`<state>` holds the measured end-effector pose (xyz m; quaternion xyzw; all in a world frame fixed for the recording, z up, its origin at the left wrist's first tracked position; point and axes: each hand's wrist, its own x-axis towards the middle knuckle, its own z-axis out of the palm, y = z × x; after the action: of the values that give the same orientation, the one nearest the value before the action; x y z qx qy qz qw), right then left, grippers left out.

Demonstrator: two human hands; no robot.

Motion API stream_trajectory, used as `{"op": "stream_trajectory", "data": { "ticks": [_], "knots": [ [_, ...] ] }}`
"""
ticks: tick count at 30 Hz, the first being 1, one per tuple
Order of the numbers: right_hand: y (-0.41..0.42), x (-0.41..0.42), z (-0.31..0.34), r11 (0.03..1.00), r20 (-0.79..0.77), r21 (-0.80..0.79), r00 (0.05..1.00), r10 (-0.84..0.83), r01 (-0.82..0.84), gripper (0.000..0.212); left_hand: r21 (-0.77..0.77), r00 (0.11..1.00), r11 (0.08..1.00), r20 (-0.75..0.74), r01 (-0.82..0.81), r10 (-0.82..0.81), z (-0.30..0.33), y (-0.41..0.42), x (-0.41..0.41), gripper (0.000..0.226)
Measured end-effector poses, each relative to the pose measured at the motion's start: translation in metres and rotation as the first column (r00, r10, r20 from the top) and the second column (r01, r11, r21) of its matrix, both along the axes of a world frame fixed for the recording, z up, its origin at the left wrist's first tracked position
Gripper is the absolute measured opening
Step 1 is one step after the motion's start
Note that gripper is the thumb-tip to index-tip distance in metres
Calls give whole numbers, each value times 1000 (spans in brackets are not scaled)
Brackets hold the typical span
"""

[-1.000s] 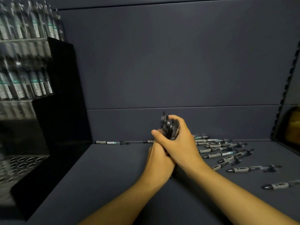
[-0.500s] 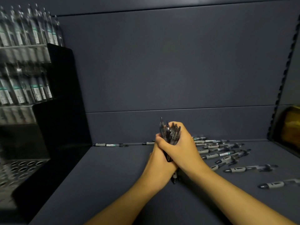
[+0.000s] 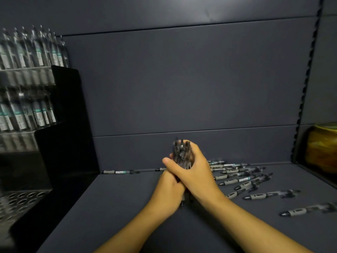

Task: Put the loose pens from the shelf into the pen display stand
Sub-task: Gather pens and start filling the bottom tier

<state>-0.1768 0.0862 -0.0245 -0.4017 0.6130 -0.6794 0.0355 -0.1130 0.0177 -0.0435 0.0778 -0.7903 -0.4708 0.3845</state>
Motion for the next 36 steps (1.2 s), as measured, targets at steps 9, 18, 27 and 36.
{"op": "stream_trajectory", "data": {
  "ticks": [9,18,27,36],
  "knots": [
    [20,5,69,977,-63,80,977,203,-198,22,121,983,976,18,181,-184,83,-12,57,21],
    [26,20,98,973,-76,70,971,227,-222,15,150,986,975,15,162,-166,103,-8,78,20],
    [-21,75,103,983,-79,17,980,183,-182,17,259,992,958,-44,123,-116,111,-46,131,28],
    [-99,177,110,995,-230,36,968,101,-96,10,207,995,973,-8,99,-100,121,-127,237,28]
  ]
}}
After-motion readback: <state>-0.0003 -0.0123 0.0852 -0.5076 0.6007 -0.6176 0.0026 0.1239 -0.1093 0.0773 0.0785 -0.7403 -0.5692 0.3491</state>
